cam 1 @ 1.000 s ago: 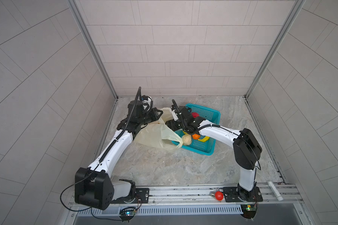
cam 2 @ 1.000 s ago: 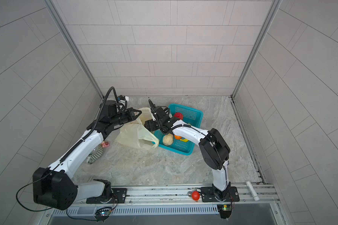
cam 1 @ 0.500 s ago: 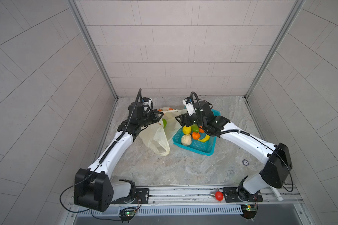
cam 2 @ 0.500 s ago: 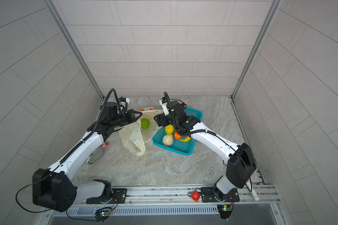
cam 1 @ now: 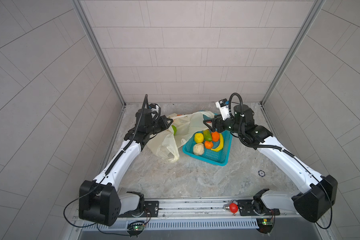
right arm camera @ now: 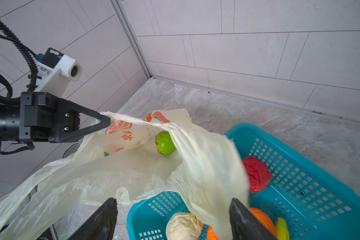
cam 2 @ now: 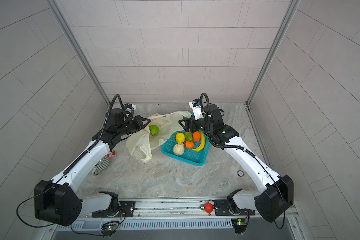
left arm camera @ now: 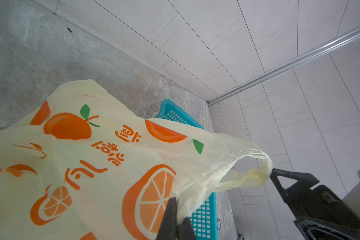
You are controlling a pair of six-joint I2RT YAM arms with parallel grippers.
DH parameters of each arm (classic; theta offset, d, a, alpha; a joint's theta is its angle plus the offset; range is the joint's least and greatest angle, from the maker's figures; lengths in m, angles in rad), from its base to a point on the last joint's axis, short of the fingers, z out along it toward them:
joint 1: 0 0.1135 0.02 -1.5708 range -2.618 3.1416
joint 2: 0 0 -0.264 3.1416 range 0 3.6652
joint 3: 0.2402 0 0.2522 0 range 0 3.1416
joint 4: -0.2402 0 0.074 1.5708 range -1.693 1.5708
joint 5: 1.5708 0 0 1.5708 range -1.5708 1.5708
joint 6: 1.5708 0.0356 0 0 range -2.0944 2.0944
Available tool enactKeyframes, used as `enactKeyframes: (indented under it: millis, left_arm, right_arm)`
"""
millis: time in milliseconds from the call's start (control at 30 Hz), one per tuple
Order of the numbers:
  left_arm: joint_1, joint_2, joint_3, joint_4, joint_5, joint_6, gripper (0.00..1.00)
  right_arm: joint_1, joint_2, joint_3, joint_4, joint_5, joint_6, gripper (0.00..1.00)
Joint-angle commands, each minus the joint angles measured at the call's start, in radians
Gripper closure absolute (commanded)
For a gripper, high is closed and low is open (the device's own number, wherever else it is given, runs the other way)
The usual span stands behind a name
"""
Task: Place the fruits into the plastic bag
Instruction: 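Withdraw the right gripper from the bag back over the basket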
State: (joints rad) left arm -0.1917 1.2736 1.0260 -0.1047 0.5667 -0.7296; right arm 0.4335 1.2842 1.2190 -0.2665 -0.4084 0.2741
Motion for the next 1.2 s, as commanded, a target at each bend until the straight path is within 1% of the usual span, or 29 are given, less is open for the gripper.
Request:
enactKeyframes:
  millis: [0,100,167,200,233,300,400,433,500,633,700,833,900,1167]
  left_arm:
    - [0.012,0.008,0.049,-0.008,-0.025,-0.075,1.0]
    - [0.018,0.013,0.054,-0.036,-0.059,-0.093,1.0]
    - [0.022,0.013,0.046,-0.043,-0.082,-0.106,1.0]
    - [0.023,0.012,0.041,-0.039,-0.084,-0.111,1.0]
    - [0.025,0.013,0.035,-0.029,-0.077,-0.114,1.0]
    - [0.025,0.012,0.027,-0.007,-0.059,-0.117,1.0]
    - [0.025,0.013,0.027,0.008,-0.045,-0.12,1.0]
    - [0.025,0.014,0.029,0.009,-0.046,-0.122,1.0]
    - [0.026,0.016,0.033,0.011,-0.049,-0.125,1.0]
    - [0.026,0.02,0.041,0.011,-0.051,-0.126,1.0]
    - [0.025,0.022,0.039,0.01,-0.055,-0.126,1.0]
    - [0.025,0.023,0.034,0.004,-0.056,-0.122,1.0]
    - [0.026,0.019,0.028,0.001,-0.06,-0.119,1.0]
    - [0.026,0.013,0.022,-0.01,-0.07,-0.097,1.0]
  right_arm:
    - [-0.031,-0.05,0.0,0.002,-0.06,0.025,0.18]
    - [-0.113,-0.099,-0.02,0.065,-0.097,0.107,0.17]
    - [-0.171,-0.137,-0.049,0.108,-0.084,0.162,0.17]
    - [-0.193,-0.153,-0.059,0.105,-0.048,0.175,0.17]
    - [-0.207,-0.164,-0.07,0.082,0.013,0.175,0.17]
    - [-0.21,-0.168,-0.079,0.011,0.135,0.146,0.18]
    - [-0.193,-0.138,-0.102,-0.088,0.231,0.122,0.19]
    - [-0.188,-0.125,-0.12,-0.101,0.243,0.12,0.2]
    - [-0.176,-0.108,-0.173,-0.1,0.247,0.126,0.2]
    - [-0.141,-0.052,-0.239,-0.094,0.264,0.192,0.22]
    - [-0.107,-0.009,-0.244,-0.084,0.273,0.183,0.22]
    - [-0.028,0.11,-0.177,-0.142,0.346,0.149,0.26]
    - [-0.009,0.166,-0.137,-0.168,0.374,0.146,0.27]
    - [-0.006,0.387,0.056,-0.308,0.49,0.178,0.34]
